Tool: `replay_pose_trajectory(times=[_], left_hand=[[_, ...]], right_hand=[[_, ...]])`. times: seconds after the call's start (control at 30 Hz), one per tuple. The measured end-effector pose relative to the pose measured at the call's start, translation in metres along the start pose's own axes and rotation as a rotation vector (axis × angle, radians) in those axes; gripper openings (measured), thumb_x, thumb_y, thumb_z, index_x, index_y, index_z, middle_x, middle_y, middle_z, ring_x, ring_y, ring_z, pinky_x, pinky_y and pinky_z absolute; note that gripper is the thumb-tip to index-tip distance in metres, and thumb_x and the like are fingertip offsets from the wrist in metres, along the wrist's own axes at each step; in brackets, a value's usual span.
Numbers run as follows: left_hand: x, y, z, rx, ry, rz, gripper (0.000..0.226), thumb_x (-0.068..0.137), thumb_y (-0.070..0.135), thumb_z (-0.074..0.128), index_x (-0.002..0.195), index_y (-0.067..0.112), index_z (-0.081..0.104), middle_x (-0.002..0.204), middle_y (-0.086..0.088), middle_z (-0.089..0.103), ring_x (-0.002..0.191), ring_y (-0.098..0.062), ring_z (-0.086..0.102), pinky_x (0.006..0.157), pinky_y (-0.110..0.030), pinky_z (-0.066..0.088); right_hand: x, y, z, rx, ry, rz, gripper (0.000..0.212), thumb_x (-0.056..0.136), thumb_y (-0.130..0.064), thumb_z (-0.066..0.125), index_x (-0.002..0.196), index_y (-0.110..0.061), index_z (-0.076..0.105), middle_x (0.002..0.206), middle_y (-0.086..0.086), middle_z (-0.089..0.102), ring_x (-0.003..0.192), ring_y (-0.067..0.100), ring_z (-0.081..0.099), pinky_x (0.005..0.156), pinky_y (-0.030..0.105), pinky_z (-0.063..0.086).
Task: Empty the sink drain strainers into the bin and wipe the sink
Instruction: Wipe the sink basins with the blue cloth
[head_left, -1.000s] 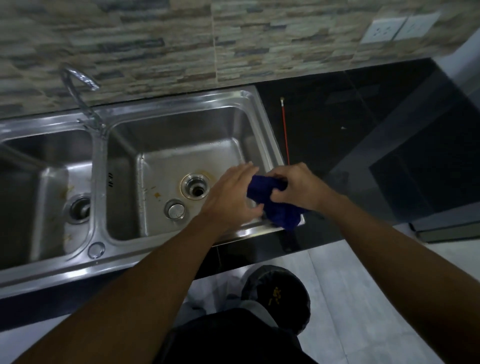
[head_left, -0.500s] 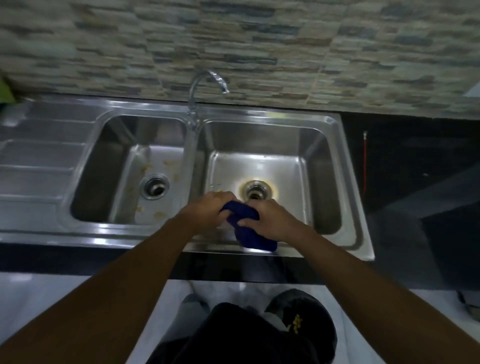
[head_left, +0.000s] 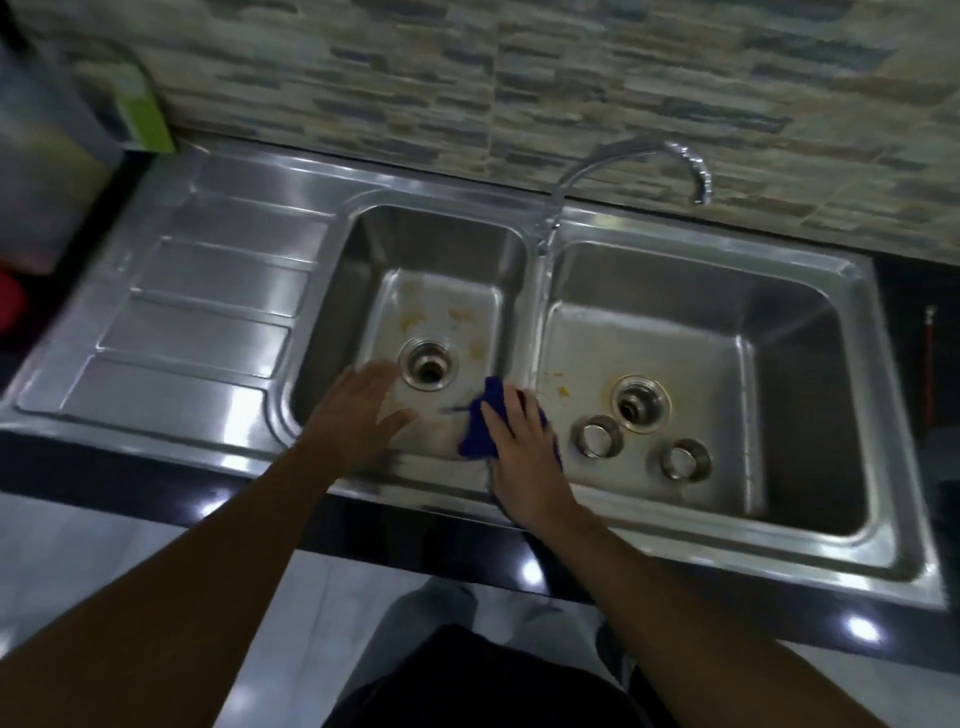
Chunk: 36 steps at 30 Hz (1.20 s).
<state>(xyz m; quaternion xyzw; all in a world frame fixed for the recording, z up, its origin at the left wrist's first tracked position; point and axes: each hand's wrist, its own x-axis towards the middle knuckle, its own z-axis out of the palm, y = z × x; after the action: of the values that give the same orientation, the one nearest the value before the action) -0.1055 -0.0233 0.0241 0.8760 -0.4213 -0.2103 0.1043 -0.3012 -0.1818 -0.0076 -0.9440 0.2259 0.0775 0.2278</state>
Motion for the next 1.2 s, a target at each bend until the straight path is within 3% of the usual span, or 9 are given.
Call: replay_pose_trajectory(times=[0.07,0.13,0.33,0.57,0.73,0.87,0.93,1.03,1.2], left_hand=[[-0.006,-0.028,0.001,-0.005,0.052,-0.044,0.078,0.091,0.057,0.031,0.151,0.008,0.041,0.159,-0.012,0.039,0.152,-0.028,0.028,0.127,-0.044,0.013],[-0.008,-0.053,0.000,-0.002,0.133,-0.058,0.070,0.094,0.048,0.034,0.149,0.005,0.043,0.159,-0.015,0.038,0.153,-0.031,0.026,0.126,-0.048,0.016],[0.015,-0.109,-0.009,0.013,0.228,-0.079,0.066,0.102,0.046,0.026,0.156,0.006,0.029,0.166,-0.014,0.021,0.156,-0.029,0.014,0.127,-0.050,0.012],[0.036,-0.132,0.006,0.078,0.321,-0.073,0.064,0.105,0.045,0.023,0.158,0.009,0.023,0.168,-0.010,0.015,0.158,-0.021,0.006,0.128,-0.045,0.009],[0.035,-0.125,0.002,0.078,0.321,-0.076,0.063,0.105,0.039,0.025,0.158,0.004,0.024,0.168,-0.013,0.015,0.158,-0.023,0.006,0.128,-0.047,0.010],[0.035,-0.125,0.001,0.054,0.304,-0.078,0.064,0.104,0.039,0.024,0.158,0.005,0.022,0.168,-0.012,0.012,0.158,-0.023,0.004,0.128,-0.048,0.010],[0.035,-0.126,0.001,0.044,0.308,-0.073,0.064,0.104,0.039,0.024,0.158,0.005,0.022,0.168,-0.012,0.013,0.158,-0.023,0.005,0.128,-0.049,0.011],[0.035,-0.128,0.002,0.044,0.303,-0.071,0.064,0.104,0.039,0.023,0.158,0.005,0.022,0.168,-0.012,0.013,0.158,-0.023,0.005,0.128,-0.049,0.011],[0.037,-0.133,0.007,0.047,0.305,-0.069,0.064,0.105,0.043,0.020,0.158,0.007,0.020,0.168,-0.010,0.013,0.158,-0.021,0.004,0.128,-0.049,0.010]], right_hand=[[0.004,-0.007,0.015,-0.019,0.049,0.091,0.087,0.089,-0.012,0.062,0.160,-0.022,0.013,0.168,0.004,-0.013,0.155,0.031,-0.009,0.121,0.062,0.013],[0.015,-0.007,0.017,0.002,0.111,0.109,0.092,0.084,-0.006,0.065,0.160,-0.021,0.015,0.168,0.003,-0.012,0.155,0.029,-0.010,0.122,0.063,0.013],[0.096,0.028,-0.015,0.134,0.249,0.085,0.074,0.091,0.002,0.057,0.157,-0.016,0.029,0.168,0.008,0.011,0.155,0.032,0.000,0.123,0.058,0.016],[0.182,0.059,-0.042,0.178,0.391,0.145,0.067,0.098,0.001,0.049,0.159,-0.015,0.024,0.168,0.008,0.011,0.156,0.033,0.002,0.125,0.041,0.021],[0.132,0.025,-0.017,0.157,0.419,0.192,0.068,0.092,0.001,0.054,0.155,-0.010,0.033,0.166,0.014,0.016,0.155,0.038,0.005,0.126,0.054,0.012],[0.082,0.000,0.009,0.150,0.486,0.235,0.064,0.088,-0.004,0.050,0.151,-0.009,0.042,0.164,0.015,0.023,0.154,0.036,0.003,0.125,0.049,-0.004],[0.082,0.002,0.008,0.157,0.563,0.196,0.062,0.086,0.004,0.047,0.147,-0.003,0.045,0.160,0.018,0.031,0.153,0.036,0.014,0.126,0.053,0.010],[0.101,0.011,-0.003,0.122,0.600,0.130,0.068,0.075,0.021,0.059,0.141,0.005,0.051,0.149,0.019,0.049,0.143,0.037,0.040,0.116,0.057,0.035],[0.164,0.033,-0.042,0.099,0.497,0.162,0.065,0.079,0.021,0.058,0.140,-0.002,0.055,0.150,0.015,0.049,0.143,0.030,0.043,0.122,0.038,0.030]])
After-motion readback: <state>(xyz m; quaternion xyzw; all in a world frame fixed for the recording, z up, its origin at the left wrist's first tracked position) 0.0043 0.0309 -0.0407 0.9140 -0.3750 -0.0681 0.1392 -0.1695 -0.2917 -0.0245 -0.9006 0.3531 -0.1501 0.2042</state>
